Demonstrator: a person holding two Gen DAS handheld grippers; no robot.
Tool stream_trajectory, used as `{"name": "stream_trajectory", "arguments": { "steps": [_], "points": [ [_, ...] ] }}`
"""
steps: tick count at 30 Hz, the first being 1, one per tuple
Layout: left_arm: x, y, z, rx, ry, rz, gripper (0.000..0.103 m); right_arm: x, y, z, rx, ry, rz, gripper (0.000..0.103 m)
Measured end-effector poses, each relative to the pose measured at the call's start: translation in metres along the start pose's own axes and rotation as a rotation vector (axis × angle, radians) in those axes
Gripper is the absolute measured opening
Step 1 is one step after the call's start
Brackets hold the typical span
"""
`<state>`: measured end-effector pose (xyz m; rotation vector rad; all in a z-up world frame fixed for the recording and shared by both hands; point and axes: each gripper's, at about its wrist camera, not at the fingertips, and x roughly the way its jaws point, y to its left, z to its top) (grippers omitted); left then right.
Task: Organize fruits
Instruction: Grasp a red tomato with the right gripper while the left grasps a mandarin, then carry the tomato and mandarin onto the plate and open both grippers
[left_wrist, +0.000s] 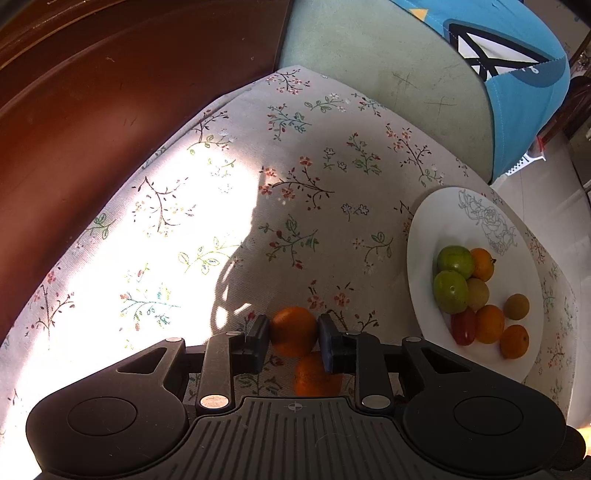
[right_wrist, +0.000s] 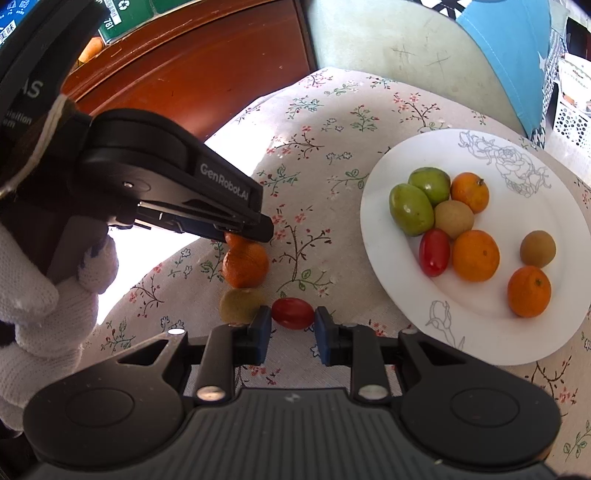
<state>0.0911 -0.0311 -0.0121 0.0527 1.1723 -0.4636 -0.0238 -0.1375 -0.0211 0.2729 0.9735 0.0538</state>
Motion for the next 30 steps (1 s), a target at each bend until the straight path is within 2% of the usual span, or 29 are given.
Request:
{"name": "stream_trajectory", "arguments": {
  "steps": [14, 22, 30],
  "points": [
    [-0.015, 0.001, 0.002, 0.026, -0.047, 0.008, 0.026, -0.011, -0.007, 0.008, 0.032, -0.028, 0.004, 0.025],
    [-0.03, -0.014, 0.008, 0.08, -0.101, -0.013, 0.026, -0.032, -0.03, 0.025, 0.095, -0.097, -0.016, 0.025],
    [-0.038, -0.037, 0.015, 0.127, -0.137, -0.059, 0.026, -0.06, -0.068, 0.044, 0.181, -0.185, -0.077, 0.025]
  ]
}}
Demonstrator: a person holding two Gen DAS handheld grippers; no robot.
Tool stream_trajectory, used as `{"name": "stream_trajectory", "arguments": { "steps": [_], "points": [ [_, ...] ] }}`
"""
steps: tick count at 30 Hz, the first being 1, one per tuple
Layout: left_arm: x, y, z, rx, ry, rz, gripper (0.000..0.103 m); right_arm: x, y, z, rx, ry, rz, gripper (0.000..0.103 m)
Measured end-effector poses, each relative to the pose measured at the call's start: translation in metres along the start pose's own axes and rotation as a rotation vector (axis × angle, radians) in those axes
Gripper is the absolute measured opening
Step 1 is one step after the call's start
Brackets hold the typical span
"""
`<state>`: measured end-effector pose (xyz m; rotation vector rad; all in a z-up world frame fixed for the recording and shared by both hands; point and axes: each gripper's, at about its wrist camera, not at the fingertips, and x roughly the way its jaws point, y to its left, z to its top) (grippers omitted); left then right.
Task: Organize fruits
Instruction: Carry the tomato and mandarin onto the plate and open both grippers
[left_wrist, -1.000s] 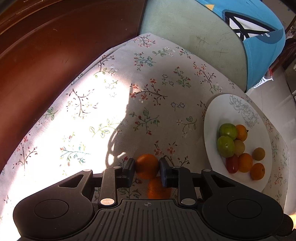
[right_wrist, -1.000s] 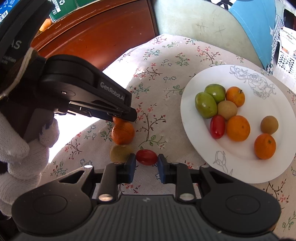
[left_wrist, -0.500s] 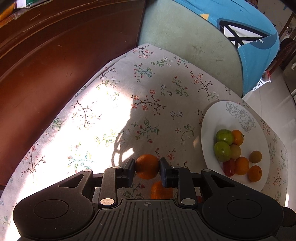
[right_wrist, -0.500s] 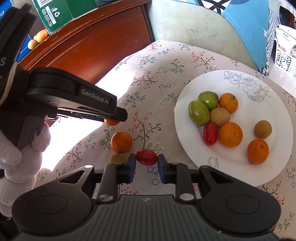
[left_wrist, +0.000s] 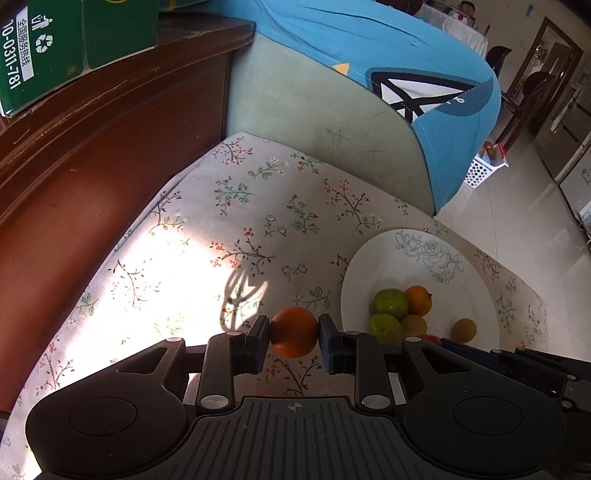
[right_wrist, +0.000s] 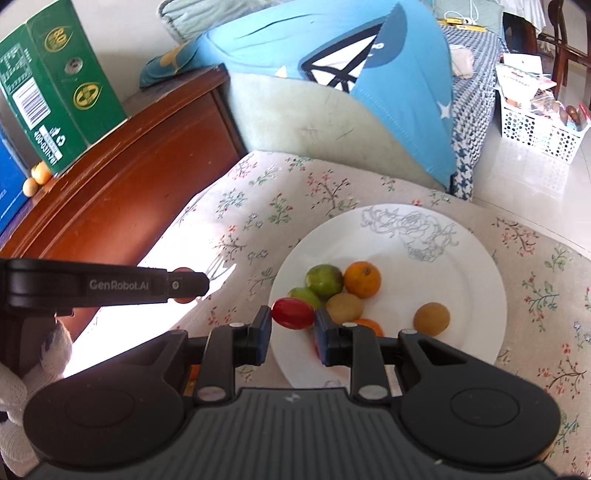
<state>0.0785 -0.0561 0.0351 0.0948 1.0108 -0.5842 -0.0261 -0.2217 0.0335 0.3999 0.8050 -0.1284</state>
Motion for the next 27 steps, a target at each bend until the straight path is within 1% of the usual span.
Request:
{"name": "stream_trajectory", "arguments": {
  "steps": [4, 9, 14, 17, 24, 27],
  "points": [
    [0.0, -0.014, 0.005, 0.025, -0.016, -0.028, 0.026, -0.007, -0.02, 0.012, 0.051, -0.036, -0.031, 0.025],
    [0.008, -0.034, 0.007, 0.051, -0.008, -0.068, 0.026, -0.007, -0.045, 0.019, 0.103, -0.057, -0.085, 0.025],
    [0.018, -0.055, 0.004, 0.082, 0.009, -0.109, 0.026, 0.0, -0.062, 0.02, 0.153, -0.038, -0.112, 0.025],
    [0.023, -0.066, 0.001, 0.1, 0.019, -0.131, 0.026, 0.004, -0.066, 0.019, 0.161, -0.028, -0.128, 0.025],
    [0.034, -0.083, -0.004, 0.128, 0.046, -0.174, 0.026, 0.01, -0.072, 0.017, 0.186, -0.007, -0.131, 0.025],
    [0.039, -0.086, -0.005, 0.121, 0.056, -0.193, 0.025, 0.011, -0.074, 0.016, 0.201, 0.001, -0.136, 0.029]
  ]
}}
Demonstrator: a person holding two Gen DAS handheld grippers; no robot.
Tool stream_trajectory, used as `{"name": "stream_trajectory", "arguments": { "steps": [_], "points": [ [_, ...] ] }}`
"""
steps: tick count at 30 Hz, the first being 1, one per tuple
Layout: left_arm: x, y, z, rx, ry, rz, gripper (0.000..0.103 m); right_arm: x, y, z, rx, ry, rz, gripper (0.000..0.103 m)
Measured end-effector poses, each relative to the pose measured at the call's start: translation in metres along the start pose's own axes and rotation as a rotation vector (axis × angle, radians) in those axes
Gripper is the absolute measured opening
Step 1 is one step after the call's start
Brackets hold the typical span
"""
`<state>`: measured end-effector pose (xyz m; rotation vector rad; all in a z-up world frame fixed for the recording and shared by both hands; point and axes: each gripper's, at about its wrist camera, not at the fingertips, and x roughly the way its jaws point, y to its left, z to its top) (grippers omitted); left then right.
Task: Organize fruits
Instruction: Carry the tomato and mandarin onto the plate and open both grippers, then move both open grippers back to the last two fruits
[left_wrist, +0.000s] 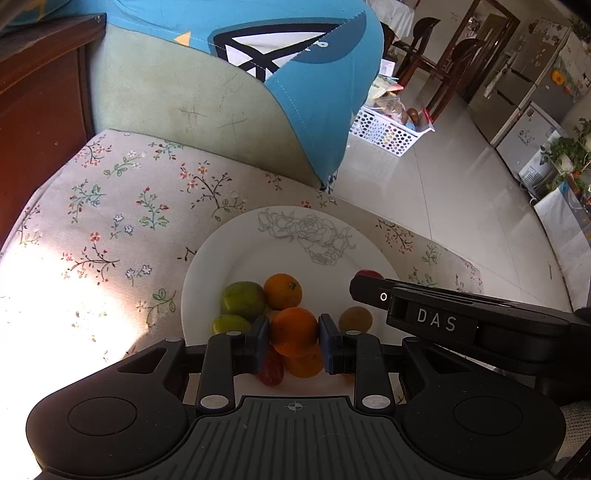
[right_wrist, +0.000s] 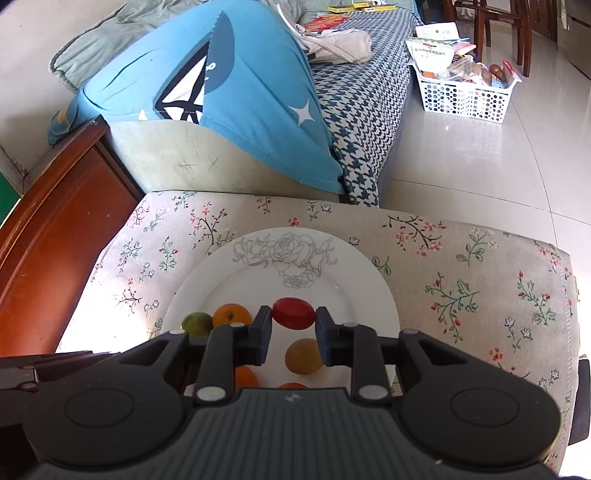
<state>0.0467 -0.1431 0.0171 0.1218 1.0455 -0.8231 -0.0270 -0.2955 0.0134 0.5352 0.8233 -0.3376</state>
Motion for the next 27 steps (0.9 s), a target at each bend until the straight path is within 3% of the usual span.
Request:
{"name": "stream_trajectory", "arguments": {
  "steps": [4, 16, 27],
  "points": [
    [0.001, 0.0, 0.0, -0.006, 0.0, -0.008, 0.028, -0.002, -0.002, 0.0, 0.019, -0.005, 0.006, 0.029],
    [-0.01, -0.001, 0.002, 0.006, -0.02, 0.041, 0.064, -0.01, 0.001, 0.001, 0.023, -0.026, -0.004, 0.034],
    [-0.023, 0.008, -0.002, 0.035, -0.004, 0.152, 0.072, -0.017, 0.017, -0.007, -0.026, -0.012, 0.034, 0.038]
  ]
}}
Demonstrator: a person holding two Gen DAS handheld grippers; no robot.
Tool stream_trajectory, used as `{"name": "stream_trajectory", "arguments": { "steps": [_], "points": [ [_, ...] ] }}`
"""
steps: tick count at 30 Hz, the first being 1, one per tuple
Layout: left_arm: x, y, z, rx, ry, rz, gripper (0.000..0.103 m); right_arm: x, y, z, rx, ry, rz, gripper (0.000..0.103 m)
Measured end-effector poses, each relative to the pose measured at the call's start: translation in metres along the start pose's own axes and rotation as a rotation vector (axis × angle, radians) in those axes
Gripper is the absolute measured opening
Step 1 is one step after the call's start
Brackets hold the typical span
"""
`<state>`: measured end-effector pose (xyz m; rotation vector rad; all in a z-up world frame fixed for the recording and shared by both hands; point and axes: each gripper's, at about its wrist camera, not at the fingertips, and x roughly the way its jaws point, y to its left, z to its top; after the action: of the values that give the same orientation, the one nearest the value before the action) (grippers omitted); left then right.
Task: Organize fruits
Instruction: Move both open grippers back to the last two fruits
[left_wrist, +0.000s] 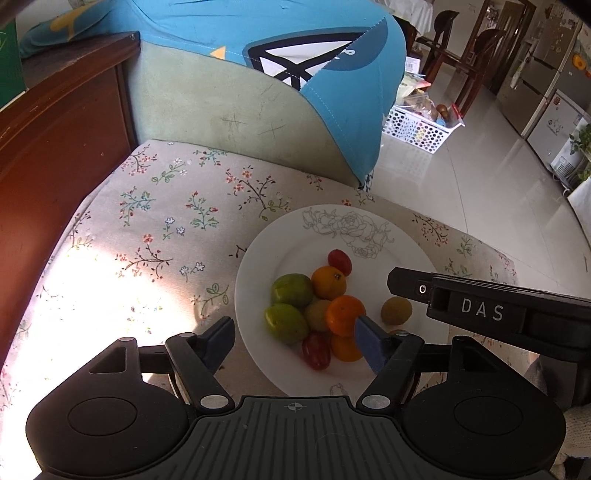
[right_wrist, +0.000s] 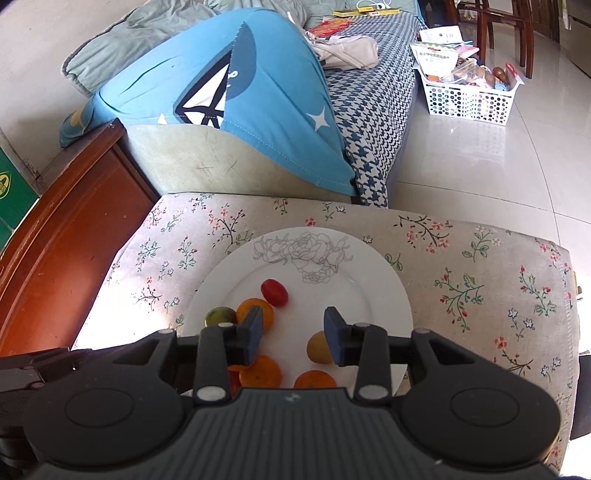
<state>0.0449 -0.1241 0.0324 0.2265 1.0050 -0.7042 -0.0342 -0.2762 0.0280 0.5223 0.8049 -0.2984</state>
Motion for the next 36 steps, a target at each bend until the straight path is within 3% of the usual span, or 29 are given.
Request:
{"name": "stream_trajectory", "arguments": {
  "steps": [17, 36],
  "points": [
    [-0.012, 0.041, -0.019, -0.02, 0.045, 0.098, 0.073, 0.004, 0.034, -0.02, -0.11, 0.044, 0.026, 0.039],
    [-0.034, 0.109, -0.026, -0.139, 0.043, 0.167, 0.079, 0.017, 0.087, -0.063, -0.282, 0.149, 0.163, 0.039]
  ]
}}
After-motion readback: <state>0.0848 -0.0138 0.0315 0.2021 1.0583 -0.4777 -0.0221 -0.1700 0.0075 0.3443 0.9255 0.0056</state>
